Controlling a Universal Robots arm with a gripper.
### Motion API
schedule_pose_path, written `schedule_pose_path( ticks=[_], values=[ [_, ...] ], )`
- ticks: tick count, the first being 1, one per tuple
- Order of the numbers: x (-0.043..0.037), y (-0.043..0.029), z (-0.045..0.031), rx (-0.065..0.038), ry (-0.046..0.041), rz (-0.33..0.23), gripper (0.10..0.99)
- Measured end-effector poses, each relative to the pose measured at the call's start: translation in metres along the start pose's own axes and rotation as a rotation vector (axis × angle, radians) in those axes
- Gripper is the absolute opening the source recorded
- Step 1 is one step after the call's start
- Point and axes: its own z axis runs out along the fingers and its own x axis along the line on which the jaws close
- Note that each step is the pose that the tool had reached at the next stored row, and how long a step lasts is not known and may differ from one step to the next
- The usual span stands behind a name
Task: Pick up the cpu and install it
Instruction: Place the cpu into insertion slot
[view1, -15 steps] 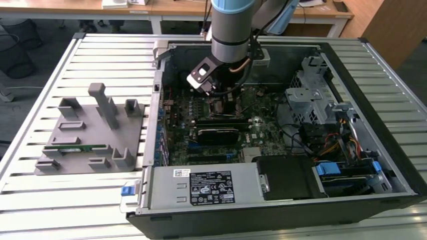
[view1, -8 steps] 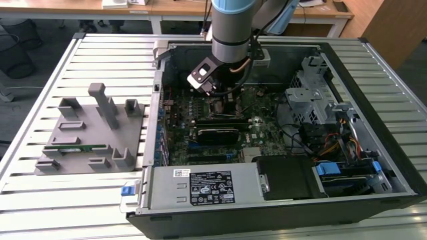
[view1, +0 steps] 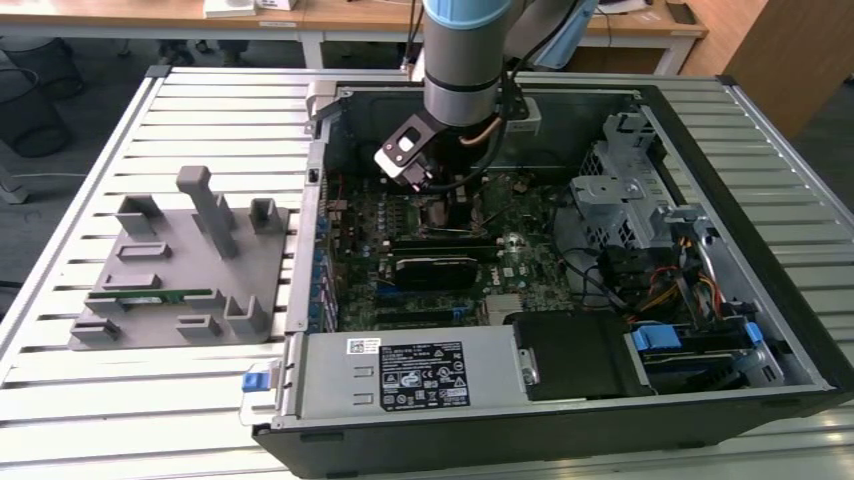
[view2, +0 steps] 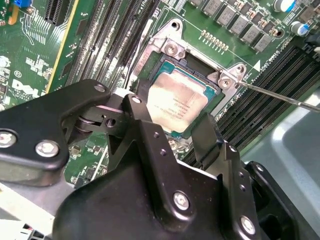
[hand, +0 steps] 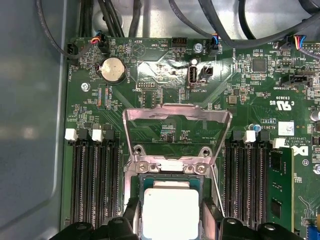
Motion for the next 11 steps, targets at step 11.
schedule_pose_path(
  ticks=[11],
  values=[
    [0.0003,0.0004,-0.0109,0.0,0.0001,0.0,0.533]
  ],
)
